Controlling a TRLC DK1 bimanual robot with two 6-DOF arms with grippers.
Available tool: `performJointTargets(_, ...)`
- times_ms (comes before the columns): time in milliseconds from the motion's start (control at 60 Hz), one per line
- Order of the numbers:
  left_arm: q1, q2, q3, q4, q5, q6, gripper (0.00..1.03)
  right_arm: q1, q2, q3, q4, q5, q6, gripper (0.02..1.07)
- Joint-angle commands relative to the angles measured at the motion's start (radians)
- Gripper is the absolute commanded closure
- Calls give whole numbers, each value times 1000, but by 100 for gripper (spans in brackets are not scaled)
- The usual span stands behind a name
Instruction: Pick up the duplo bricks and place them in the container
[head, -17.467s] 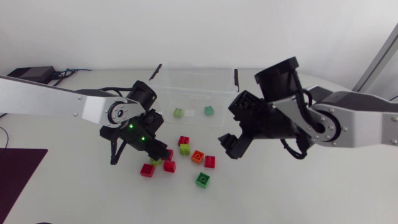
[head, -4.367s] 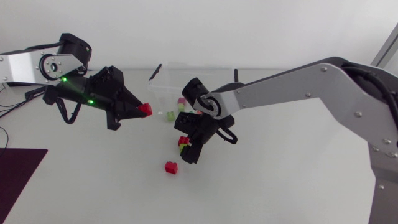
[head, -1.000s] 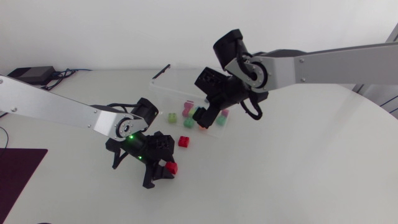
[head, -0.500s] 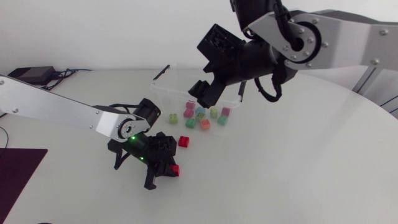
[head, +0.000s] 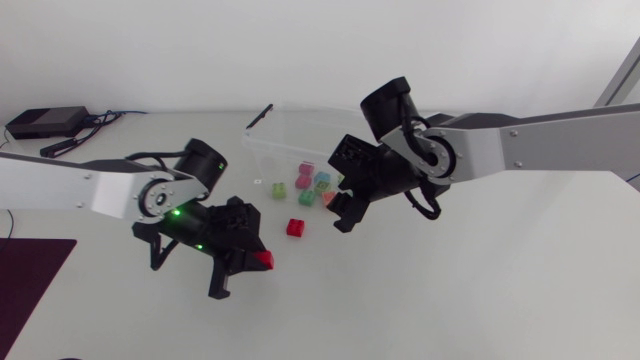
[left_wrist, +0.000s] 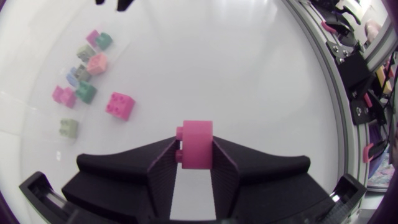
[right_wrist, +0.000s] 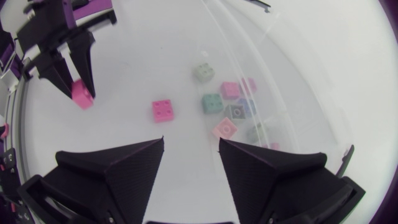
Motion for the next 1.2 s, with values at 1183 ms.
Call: performJointTargets(1183, 538, -511, -83, 120, 401, -234, 90, 139, 457, 414, -259, -17, -88, 30)
